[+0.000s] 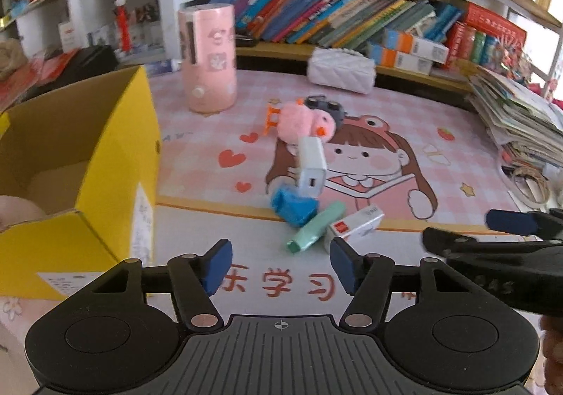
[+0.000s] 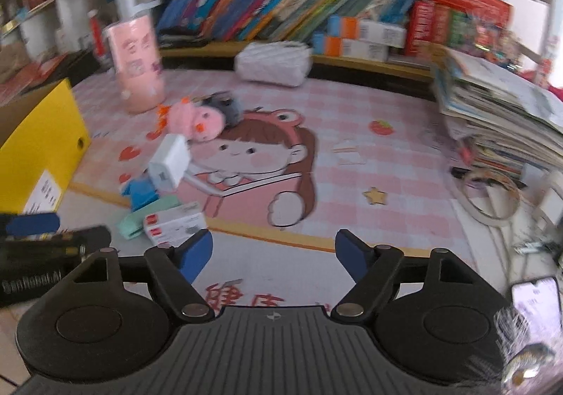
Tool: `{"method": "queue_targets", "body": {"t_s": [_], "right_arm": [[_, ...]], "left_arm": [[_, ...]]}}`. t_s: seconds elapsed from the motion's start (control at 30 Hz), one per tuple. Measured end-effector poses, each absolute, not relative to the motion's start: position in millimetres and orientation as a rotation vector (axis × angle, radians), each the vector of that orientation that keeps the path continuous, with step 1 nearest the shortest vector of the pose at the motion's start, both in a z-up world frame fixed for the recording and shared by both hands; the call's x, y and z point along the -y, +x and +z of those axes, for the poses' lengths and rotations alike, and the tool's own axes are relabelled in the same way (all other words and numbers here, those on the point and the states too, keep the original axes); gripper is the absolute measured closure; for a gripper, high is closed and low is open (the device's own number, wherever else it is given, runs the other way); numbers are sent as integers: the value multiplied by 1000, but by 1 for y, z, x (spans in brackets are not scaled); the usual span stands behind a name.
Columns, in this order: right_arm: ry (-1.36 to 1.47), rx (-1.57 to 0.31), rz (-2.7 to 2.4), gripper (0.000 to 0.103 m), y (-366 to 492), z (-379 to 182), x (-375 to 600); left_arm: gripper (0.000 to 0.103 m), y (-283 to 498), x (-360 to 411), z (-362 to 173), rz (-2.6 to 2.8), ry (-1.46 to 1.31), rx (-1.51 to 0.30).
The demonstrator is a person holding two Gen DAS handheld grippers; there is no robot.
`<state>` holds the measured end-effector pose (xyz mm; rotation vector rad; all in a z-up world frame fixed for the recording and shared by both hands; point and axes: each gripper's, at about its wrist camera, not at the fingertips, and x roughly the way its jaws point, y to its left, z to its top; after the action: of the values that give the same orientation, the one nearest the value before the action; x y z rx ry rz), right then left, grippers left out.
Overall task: Organize objects
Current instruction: 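Reach the right gripper to the white-red staple box and grasp it, then grasp the green stapler with the left gripper while the right gripper holds the staple box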
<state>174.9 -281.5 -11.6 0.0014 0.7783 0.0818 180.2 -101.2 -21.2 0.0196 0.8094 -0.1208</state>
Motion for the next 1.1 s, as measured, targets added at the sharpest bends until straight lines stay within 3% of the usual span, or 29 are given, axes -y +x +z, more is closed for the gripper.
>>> {"method": "queue_targets", "body": {"t_s": [0.47,0.5,0.53,1.0,1.1], "right_arm": [[-152,-806,347,27,225,-45,225],[-160,-812,355,34,228,-48,224],[-162,-821,367,51,230,-50,223],[8,-774,184,52,203,-16,296],[38,-785,165,52,197,-15,307]], "left_arm": [[40,161,80,-25,-30,30,-862],[40,161,80,-25,-33,30,-859],[40,161,81,-24,-38,30,-855],[42,209,129,-43,-173,43,-845],[53,224,138,-52,-156,85,-876]]}}
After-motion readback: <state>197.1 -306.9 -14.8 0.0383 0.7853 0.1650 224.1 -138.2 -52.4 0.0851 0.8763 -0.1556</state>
